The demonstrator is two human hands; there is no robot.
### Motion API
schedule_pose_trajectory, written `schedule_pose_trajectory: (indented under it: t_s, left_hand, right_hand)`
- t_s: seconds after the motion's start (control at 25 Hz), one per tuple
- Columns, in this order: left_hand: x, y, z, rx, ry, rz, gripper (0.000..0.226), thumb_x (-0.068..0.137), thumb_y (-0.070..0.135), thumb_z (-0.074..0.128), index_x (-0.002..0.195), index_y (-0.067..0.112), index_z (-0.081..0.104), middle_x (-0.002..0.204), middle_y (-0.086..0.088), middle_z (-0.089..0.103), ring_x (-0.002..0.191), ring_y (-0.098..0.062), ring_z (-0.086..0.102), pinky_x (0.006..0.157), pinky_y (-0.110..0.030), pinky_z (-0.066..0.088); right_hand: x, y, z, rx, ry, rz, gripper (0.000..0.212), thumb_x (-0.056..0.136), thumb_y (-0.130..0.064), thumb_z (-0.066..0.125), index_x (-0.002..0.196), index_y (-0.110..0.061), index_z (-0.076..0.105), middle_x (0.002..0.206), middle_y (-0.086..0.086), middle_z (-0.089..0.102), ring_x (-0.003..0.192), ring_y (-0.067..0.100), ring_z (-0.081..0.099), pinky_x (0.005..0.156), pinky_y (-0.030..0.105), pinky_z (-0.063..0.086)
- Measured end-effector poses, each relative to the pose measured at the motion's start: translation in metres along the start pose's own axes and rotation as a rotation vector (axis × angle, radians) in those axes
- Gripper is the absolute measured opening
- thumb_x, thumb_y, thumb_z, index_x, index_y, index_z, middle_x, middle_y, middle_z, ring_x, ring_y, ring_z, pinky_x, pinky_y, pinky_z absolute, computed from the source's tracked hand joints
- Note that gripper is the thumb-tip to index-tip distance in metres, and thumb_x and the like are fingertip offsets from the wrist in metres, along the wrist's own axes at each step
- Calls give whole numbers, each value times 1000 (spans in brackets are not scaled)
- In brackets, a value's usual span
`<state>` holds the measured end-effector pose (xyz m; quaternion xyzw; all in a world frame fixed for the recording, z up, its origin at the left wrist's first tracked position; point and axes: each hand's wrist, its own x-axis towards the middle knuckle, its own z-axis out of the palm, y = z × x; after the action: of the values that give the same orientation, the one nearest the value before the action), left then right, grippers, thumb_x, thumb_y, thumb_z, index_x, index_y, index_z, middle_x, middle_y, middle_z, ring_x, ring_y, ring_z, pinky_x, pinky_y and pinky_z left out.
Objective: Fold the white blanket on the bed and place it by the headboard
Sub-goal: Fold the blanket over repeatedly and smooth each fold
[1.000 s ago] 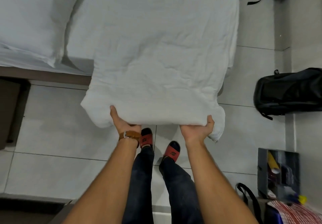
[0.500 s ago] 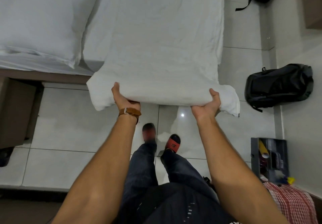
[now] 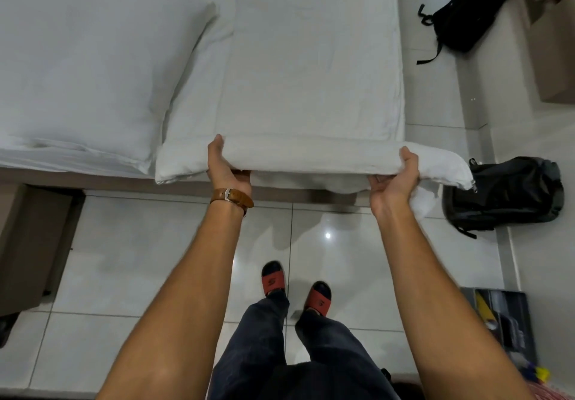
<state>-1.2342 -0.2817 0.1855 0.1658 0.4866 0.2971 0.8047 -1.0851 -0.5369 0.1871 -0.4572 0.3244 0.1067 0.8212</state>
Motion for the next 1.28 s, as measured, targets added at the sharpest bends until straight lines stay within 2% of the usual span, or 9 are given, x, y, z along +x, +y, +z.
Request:
schedule_pose_trajectory:
  t_s: [0.12, 0.28, 0.4, 0.52, 0.76, 0.96, 1.12, 1.2, 1.28]
  left_hand:
    - [31, 17, 38, 16, 25, 9, 59, 85, 41, 82, 138, 19, 70, 126, -6, 80, 113, -27, 78, 95, -46, 65]
    - [88, 35, 94, -8, 59, 20, 70, 73, 38, 91, 136, 18, 69, 122, -7, 80, 109, -28, 79, 82, -43, 68]
    - [126, 38, 136, -40, 108, 27, 54, 81, 28, 88, 128, 14, 66, 114, -8, 79, 97, -27, 78, 71, -38, 66]
    - [174, 36, 184, -5, 155, 36, 32, 85, 22, 83, 111, 14, 67, 95, -3, 73, 79, -22, 71, 57, -28, 60]
    - [283, 26, 281, 47, 237, 85, 18, 86, 18, 81, 95, 9, 68, 75, 0, 67, 59, -15, 60, 49, -23, 51]
    - [397, 6, 348, 11, 157, 83, 12, 90, 15, 77, 89, 7, 68, 60, 0, 63, 49, -13, 53, 48, -24, 50]
    - [476, -11, 376, 5, 153, 88, 13, 91, 11, 73, 83, 5, 65, 53, -1, 60, 44, -13, 50, 49, -25, 52]
    - [508, -23, 376, 22, 175, 88, 15, 91, 11, 73, 82, 5, 63, 50, -1, 58, 41, -13, 50, 50, -25, 53]
    - [535, -32, 372, 33, 182, 90, 15, 91, 12, 73, 83, 4, 64, 51, -2, 59, 41, -14, 53, 53, -26, 57]
  right_hand:
    - [17, -8, 49, -139, 49, -71, 61, 88, -37, 86, 139, -15, 60, 121, 8, 80, 107, 27, 81, 82, 45, 71]
    - [56, -13, 108, -214, 105, -111, 58, 83, -38, 91, 132, -13, 71, 119, 5, 82, 103, 23, 82, 77, 43, 71]
    - [95, -15, 145, -222, 113, -94, 57, 81, -37, 94, 129, -13, 75, 115, 4, 84, 100, 21, 83, 73, 40, 71]
    - [146, -18, 191, -225, 138, -72, 52, 83, -33, 92, 127, -12, 75, 112, 5, 83, 96, 20, 82, 71, 39, 70]
    - [263, -15, 291, -283, 160, -88, 49, 84, -24, 92, 129, -12, 73, 112, 6, 81, 93, 20, 80, 64, 38, 70]
    - [379, -3, 362, -312, 205, -156, 30, 80, -16, 95, 99, -11, 73, 101, 7, 80, 87, 25, 80, 59, 44, 70]
    - [464, 20, 395, -429, 230, -278, 45, 70, -14, 93, 64, -19, 49, 76, 4, 69, 66, 21, 66, 56, 54, 69]
    - [497, 38, 403, -513, 213, -349, 48, 64, -21, 89, 59, -23, 41, 68, 0, 61, 59, 19, 58, 54, 56, 67]
    - [523, 55, 406, -565, 193, -383, 46, 67, -20, 85, 62, -23, 40, 71, 2, 59, 61, 20, 55, 51, 51, 67]
